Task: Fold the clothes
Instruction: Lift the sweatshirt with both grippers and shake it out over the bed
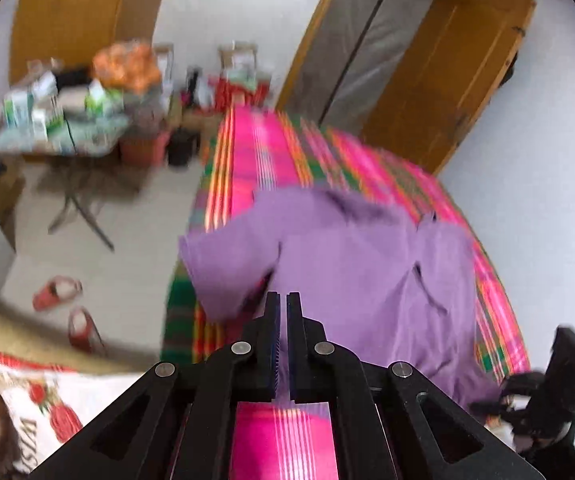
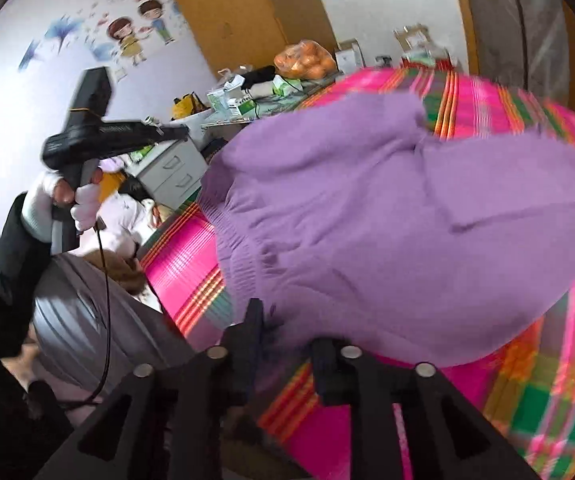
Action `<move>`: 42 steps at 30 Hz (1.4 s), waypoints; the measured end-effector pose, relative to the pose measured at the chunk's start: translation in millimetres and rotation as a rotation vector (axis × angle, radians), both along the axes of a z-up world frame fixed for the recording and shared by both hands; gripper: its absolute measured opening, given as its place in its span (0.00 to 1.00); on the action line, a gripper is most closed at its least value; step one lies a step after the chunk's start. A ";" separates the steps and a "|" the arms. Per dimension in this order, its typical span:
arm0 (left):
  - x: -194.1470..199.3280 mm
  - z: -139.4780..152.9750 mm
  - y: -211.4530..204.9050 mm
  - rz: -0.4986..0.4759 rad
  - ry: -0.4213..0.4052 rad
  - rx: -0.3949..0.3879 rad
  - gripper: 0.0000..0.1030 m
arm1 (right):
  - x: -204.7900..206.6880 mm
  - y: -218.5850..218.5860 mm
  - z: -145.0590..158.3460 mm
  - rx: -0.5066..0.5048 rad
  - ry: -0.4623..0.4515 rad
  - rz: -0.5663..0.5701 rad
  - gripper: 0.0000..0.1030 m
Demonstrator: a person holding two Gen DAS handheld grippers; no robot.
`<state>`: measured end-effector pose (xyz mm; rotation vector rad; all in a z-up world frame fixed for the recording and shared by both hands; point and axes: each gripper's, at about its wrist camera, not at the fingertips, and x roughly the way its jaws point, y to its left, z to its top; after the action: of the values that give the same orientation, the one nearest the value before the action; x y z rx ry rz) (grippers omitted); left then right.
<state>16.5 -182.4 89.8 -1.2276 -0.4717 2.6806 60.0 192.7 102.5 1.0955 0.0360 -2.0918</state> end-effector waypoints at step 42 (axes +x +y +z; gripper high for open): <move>-70.5 -27.8 6.5 -0.028 -0.099 0.053 0.05 | -353.8 -93.0 25.0 0.314 0.172 -0.204 0.03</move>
<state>-53.9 -175.9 61.9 -1.3460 -0.5313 2.5767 -293.8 99.8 127.5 1.1351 0.3604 -2.4184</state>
